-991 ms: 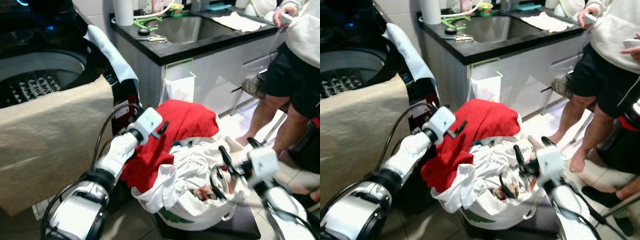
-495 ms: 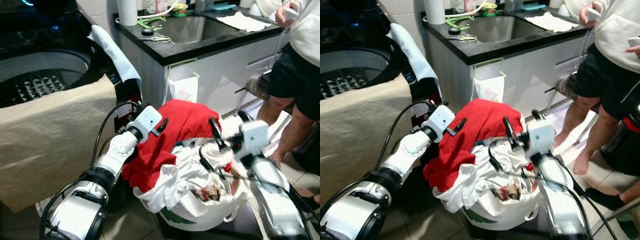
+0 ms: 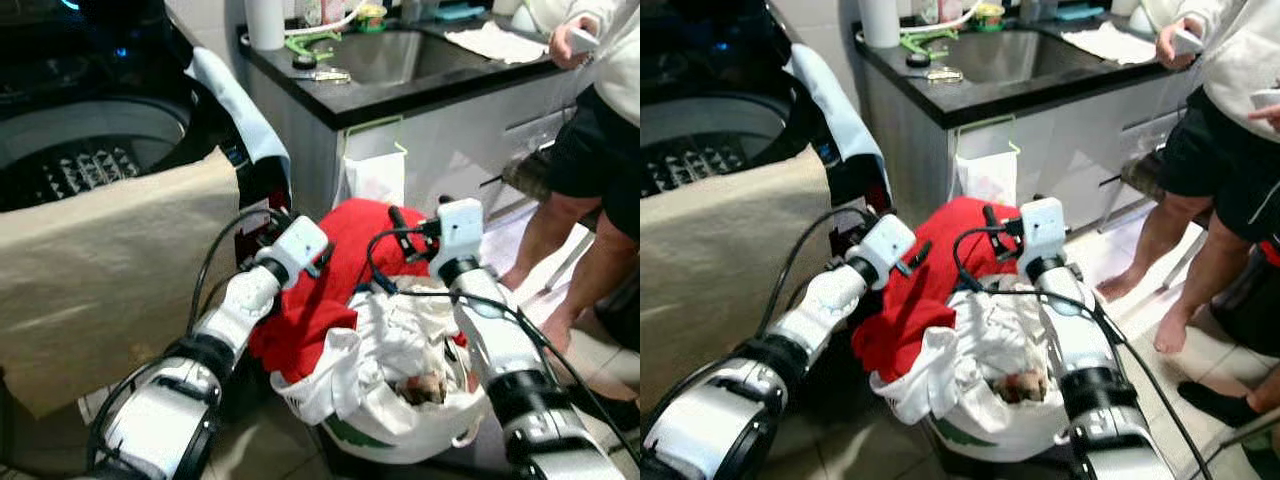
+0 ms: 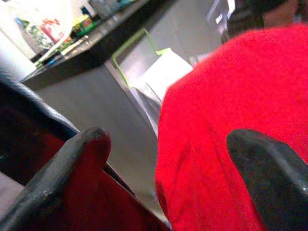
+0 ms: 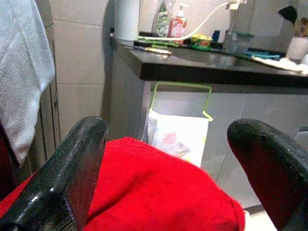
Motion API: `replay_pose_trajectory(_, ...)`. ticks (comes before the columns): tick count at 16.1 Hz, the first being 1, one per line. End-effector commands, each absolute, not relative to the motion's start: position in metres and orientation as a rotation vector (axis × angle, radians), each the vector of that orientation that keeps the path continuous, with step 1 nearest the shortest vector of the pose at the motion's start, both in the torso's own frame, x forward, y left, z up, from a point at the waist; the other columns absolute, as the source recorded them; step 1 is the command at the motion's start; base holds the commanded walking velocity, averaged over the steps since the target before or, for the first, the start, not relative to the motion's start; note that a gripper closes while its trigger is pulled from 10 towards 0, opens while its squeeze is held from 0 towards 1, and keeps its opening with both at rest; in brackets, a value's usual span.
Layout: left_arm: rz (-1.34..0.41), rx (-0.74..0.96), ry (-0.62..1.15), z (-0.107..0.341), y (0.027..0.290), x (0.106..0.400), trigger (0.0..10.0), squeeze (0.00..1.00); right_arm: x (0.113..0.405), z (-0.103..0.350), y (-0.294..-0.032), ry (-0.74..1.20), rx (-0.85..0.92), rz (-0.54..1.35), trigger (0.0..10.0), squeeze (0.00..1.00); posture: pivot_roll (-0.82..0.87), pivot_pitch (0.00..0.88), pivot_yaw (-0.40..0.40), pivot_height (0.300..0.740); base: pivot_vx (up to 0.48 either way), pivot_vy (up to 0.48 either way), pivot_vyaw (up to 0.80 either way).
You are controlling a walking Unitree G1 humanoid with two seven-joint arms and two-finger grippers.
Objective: Clothes washing
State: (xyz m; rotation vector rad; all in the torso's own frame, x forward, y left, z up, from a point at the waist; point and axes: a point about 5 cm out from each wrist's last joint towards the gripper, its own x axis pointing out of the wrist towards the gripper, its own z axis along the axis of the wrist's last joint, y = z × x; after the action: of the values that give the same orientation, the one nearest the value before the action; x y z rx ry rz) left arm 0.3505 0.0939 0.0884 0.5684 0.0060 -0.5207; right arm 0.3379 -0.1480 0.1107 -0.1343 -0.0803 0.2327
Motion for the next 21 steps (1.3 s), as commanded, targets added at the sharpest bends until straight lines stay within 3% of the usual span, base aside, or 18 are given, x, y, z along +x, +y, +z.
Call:
replay_pose_trajectory(1,-0.525,0.601,0.005,0.092,0.091,0.354,10.0,0.0,0.342,0.114,-0.147,-0.099,-0.155,0.239,10.0,0.0,-0.01,0.0,-0.014,0.74,0.0,0.0,0.0)
replay_pose_trajectory(7,-0.502,0.59,0.016,0.092,0.093,0.356,10.0,0.0,0.342,0.111,-0.143,-0.114,-0.155,0.257,10.0,0.0,-0.04,0.0,-0.014,0.74,0.0,0.0,0.0)
replay_pose_trajectory(12,-0.605,0.68,0.053,0.081,0.073,0.349,10.0,0.0,0.341,0.119,-0.147,-0.15,-0.166,0.277,10.0,0.0,-0.09,0.0,-0.018,0.74,0.0,0.0,0.0)
replay_pose_trajectory(17,-0.736,0.715,0.167,0.06,0.07,0.336,10.0,0.0,0.337,0.119,-0.147,-0.149,-0.152,0.277,10.0,0.0,-0.09,0.0,-0.024,0.74,0.0,0.0,0.0)
replay_pose_trajectory(21,-0.741,0.731,0.221,0.044,0.056,0.325,10.0,0.0,0.335,0.119,-0.14,-0.146,-0.147,0.295,10.0,0.0,-0.09,0.0,-0.025,0.74,0.0,0.0,0.0)
